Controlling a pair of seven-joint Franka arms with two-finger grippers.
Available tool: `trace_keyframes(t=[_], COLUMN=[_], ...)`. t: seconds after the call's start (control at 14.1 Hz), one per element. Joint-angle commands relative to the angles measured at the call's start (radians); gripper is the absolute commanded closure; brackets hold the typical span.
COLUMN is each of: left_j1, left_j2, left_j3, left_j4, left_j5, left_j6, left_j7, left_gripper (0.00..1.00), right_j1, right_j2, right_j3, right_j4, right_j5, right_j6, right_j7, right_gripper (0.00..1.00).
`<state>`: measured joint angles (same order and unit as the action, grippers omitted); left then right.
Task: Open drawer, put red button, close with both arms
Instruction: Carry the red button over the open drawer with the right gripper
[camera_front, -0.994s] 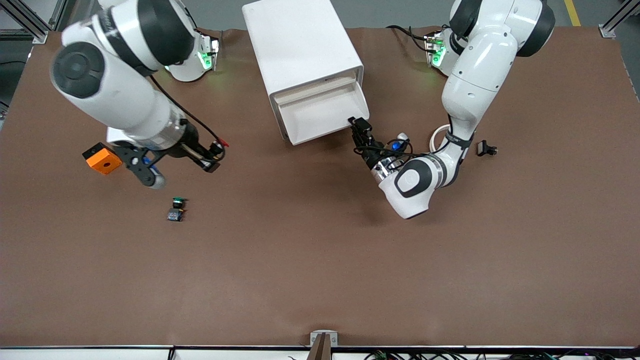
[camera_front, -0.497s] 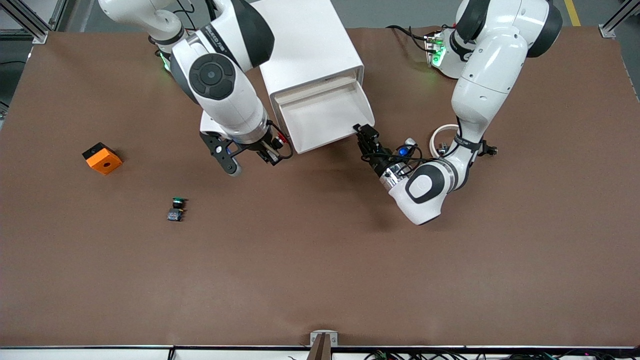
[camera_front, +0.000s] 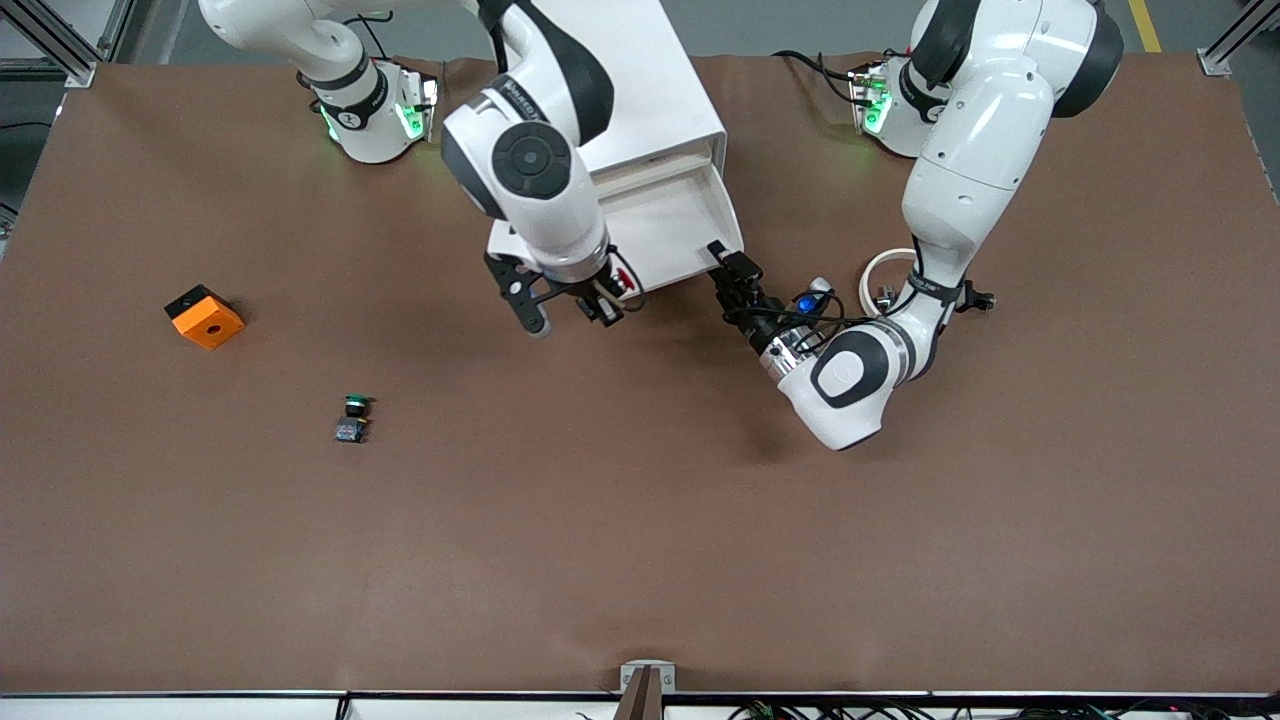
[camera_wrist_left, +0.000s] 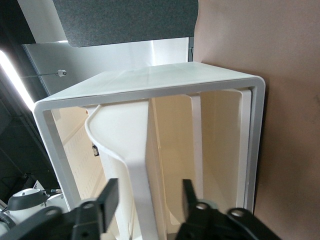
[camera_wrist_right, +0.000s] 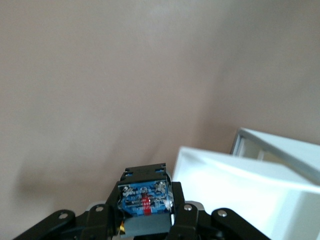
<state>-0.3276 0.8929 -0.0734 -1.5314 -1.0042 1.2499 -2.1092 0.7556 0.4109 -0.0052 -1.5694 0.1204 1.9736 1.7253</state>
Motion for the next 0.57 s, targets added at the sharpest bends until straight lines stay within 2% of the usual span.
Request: trace_keyframes(t=[0.0, 0.21, 0.5], left_j1=[0.009, 0.015, 0.024], left_j2=[0.004, -0.003, -0.022], left_j3=[0.003, 0.001, 0.0], left_j4=[0.014, 0.059, 0.117], left_j5=[0.028, 0.071, 0.078], left_j6=[-0.006, -0.006, -0.021], left_j7=[0.018, 0.052, 0.214], left_gripper=[0.0, 0.0, 0.0], right_j1=[0.053, 0.121, 0.183], right_j2=[-0.012, 0.014, 0.046], right_j3=[-0.009, -0.009, -0.01], right_j4=[-0.007, -0.009, -0.014], right_j5=[-0.001, 0.001, -0.002], right_j6=[0.024, 0.045, 0.09], right_j7=[0.055, 0.066, 0.111], right_gripper=[1.0, 1.0, 1.0])
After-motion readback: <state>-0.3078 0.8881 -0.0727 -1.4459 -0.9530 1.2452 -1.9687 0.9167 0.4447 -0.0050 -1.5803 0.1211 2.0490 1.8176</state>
